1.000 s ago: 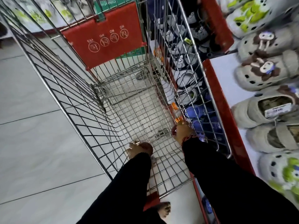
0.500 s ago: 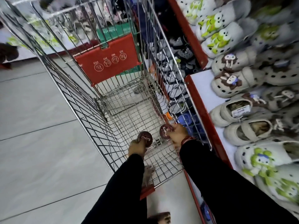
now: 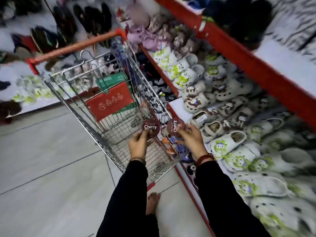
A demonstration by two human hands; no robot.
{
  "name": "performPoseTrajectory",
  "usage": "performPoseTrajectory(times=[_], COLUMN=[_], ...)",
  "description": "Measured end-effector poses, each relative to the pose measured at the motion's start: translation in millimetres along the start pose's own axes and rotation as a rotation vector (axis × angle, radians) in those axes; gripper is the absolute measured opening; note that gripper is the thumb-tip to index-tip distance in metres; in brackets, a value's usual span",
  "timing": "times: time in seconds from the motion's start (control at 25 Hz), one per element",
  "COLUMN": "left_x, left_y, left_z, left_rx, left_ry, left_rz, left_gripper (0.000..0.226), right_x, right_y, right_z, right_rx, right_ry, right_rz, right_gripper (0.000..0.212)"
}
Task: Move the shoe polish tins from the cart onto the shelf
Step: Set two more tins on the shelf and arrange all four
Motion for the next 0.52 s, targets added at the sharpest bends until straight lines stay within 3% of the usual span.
performPoseTrajectory(times=[0.28,0.52], left_x=[98,209], left_y=[118,215], left_z=[-30,-19], left_rx=[0.046,0.102], left_ry=[-0.118,-0.262], left_rz=[0.338,0.681], left_gripper=[0.015,0.013], right_x=[-105,-214], right_y=[92,166], right_z=[131,217], right_rx=[-0.298,-0.504], right_ry=[-0.198,-0.160], right_rz=[-0.176,-0.417], right_gripper=[0.023,0.031])
Point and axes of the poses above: each hand's wrist, its own y-axis away from the middle knuckle, its own x-axis out of the palm, z = x × y, the point moved 6 cm from there along -y, towards the middle knuckle, and after that the axes turned 15 degrees about -x, right-handed, at the moved point
